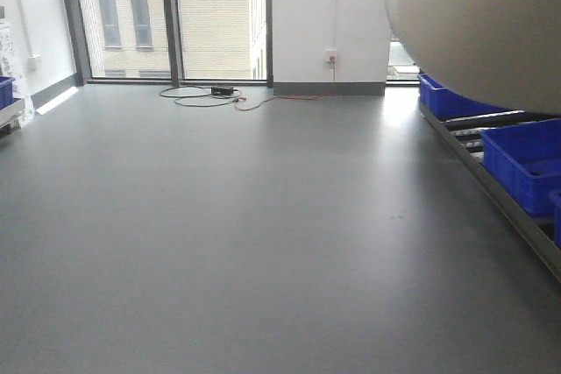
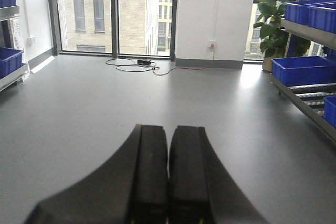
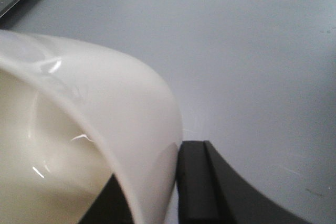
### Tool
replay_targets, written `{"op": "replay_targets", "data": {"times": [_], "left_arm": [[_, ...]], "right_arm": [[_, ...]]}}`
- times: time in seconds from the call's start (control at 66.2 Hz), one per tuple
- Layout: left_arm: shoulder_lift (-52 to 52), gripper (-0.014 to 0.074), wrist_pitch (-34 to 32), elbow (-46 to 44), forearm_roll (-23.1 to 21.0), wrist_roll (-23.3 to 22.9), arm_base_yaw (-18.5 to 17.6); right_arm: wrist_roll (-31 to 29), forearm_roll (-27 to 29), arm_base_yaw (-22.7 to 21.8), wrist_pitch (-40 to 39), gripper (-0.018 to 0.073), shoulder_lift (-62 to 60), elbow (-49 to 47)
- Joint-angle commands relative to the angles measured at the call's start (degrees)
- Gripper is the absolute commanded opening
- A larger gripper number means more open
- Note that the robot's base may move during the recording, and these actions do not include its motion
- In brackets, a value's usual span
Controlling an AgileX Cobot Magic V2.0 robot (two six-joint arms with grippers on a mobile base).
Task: Move white bin to right shelf second layer
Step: 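Drive the base toward the windows beside the crate shelving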
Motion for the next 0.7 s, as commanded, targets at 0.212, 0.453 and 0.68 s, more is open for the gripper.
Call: {"op": "replay_targets", "data": {"times": [0.212,0.453,0.68], "left_arm": [[-0.1,0.0085,-4.9,2.1,-0.1,-0.4,-0.3],[-0.1,0.0085,-4.9,2.1,-0.1,-0.4,-0.3],[-0.1,0.0085,-4.9,2.1,-0.1,-0.4,-0.3]], "right_arm": [[-0.1,0.3,0.0,-5.1,0.0053,-0.1,-1.7],[-0.1,0.3,0.0,-5.1,0.0053,-0.1,-1.7],[-0.1,0.3,0.0,-5.1,0.0053,-0.1,-1.7]]}}
